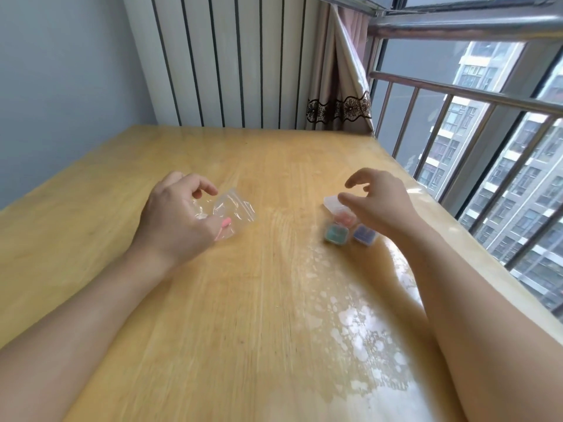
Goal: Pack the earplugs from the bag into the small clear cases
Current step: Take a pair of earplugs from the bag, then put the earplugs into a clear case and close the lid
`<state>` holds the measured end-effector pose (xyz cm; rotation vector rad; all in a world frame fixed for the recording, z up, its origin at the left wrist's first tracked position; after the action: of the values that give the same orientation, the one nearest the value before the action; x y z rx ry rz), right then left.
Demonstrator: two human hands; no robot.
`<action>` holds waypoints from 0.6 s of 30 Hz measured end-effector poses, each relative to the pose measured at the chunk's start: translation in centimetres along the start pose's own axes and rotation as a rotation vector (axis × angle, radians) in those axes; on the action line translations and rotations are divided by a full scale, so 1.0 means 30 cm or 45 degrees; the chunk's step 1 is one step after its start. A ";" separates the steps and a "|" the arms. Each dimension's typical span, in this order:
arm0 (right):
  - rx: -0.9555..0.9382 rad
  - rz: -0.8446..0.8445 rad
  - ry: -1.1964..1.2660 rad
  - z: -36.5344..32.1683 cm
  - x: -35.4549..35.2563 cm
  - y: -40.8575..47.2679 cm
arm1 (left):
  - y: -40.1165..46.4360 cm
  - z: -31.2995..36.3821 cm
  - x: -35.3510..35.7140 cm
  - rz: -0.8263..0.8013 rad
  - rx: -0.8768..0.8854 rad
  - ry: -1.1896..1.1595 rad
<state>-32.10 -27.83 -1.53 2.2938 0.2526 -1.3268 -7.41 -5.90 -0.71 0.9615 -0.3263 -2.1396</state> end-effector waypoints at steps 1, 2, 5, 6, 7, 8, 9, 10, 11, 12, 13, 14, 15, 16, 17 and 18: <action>-0.013 -0.062 -0.038 -0.004 0.035 -0.005 | 0.004 -0.012 0.007 -0.055 -0.013 0.079; -0.023 -0.136 -0.074 -0.008 0.071 -0.011 | 0.006 -0.016 0.014 -0.103 -0.007 0.140; -0.015 -0.223 -0.180 -0.015 0.130 -0.012 | -0.009 -0.018 0.062 -0.263 0.001 0.236; -0.009 -0.222 -0.201 -0.015 0.138 -0.006 | -0.018 -0.018 0.085 -0.323 0.010 0.260; -0.010 -0.213 -0.198 -0.020 0.140 -0.001 | -0.027 -0.021 0.105 -0.377 0.018 0.271; -0.015 -0.204 -0.179 -0.023 0.141 0.003 | -0.030 -0.027 0.120 -0.416 0.030 0.264; -0.033 -0.184 -0.156 -0.030 0.139 0.002 | -0.029 -0.031 0.130 -0.435 0.056 0.250; -0.063 -0.149 -0.139 -0.040 0.132 0.002 | -0.026 -0.031 0.132 -0.436 0.091 0.238; -0.108 -0.093 -0.123 -0.057 0.114 0.000 | -0.020 -0.027 0.130 -0.419 0.130 0.225; -0.159 -0.034 -0.094 -0.081 0.090 -0.007 | -0.015 -0.016 0.120 -0.377 0.166 0.195; -0.214 0.023 -0.029 -0.111 0.059 -0.017 | -0.010 0.002 0.103 -0.306 0.194 0.130; -0.260 0.057 0.093 -0.142 0.028 -0.030 | -0.010 0.025 0.080 -0.220 0.213 0.022; -0.273 0.036 0.275 -0.171 0.006 -0.046 | -0.017 0.049 0.060 -0.141 0.231 -0.126; -0.255 -0.060 0.505 -0.202 0.001 -0.067 | -0.027 0.075 0.045 -0.088 0.250 -0.288; -0.218 -0.233 0.766 -0.242 0.023 -0.098 | -0.041 0.097 0.041 -0.070 0.260 -0.437; -0.165 -0.450 1.030 -0.287 0.062 -0.137 | -0.054 0.117 0.045 -0.073 0.259 -0.552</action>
<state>-26.14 -20.20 -0.79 2.6288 1.0052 -0.4153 -11.41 -6.03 0.16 0.6103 -0.7476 -2.3929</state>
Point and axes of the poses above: each hand's wrist, its own y-axis towards the middle knuckle, its own x-axis out of the palm, z = x × y, the point moved 10 cm from there along y, towards the middle knuckle, and after that the axes turned 12 degrees about -y, right-handed, at the moved point
